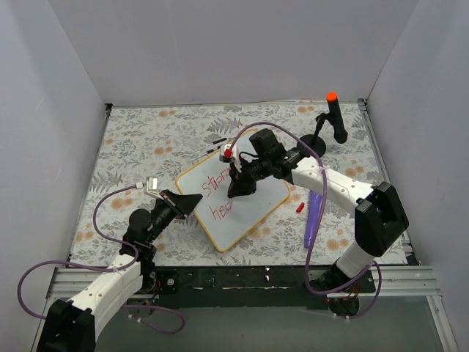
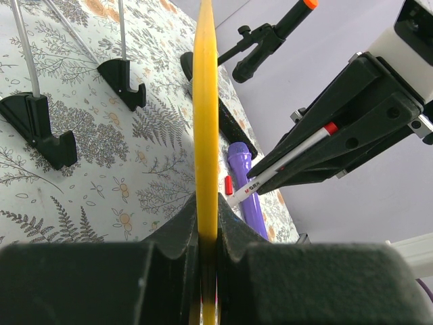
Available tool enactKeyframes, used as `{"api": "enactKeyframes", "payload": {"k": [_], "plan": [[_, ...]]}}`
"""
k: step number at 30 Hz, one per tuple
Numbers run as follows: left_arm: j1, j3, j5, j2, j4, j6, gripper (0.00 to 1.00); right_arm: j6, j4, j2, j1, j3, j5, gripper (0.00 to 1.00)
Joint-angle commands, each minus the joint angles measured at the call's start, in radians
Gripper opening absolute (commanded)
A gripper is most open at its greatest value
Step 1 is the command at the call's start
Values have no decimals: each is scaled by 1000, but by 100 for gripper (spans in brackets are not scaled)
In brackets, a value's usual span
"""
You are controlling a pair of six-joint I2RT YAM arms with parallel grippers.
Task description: Write a sentence on the whiteboard
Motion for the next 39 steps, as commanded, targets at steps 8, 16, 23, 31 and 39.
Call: {"api": "enactKeyframes", "payload": {"k": [8,16,23,31,39], "plan": [[-3,6,22,-26,138,-11,0,-11,43,21,-9,86,36,1],[-3,3,22,-26,137,-9,0,-17,40,15,-9,46,29,1],[-3,3,22,-26,138,-11,0,-43,13,3,-9,-9,25,1],[-3,4,20,-33,130,-9,0,-54,14,-18,-12,-40,51,1],[-3,6,22,-29,123,0,0,-77,-36,-71,-49,8,-85,1]]}}
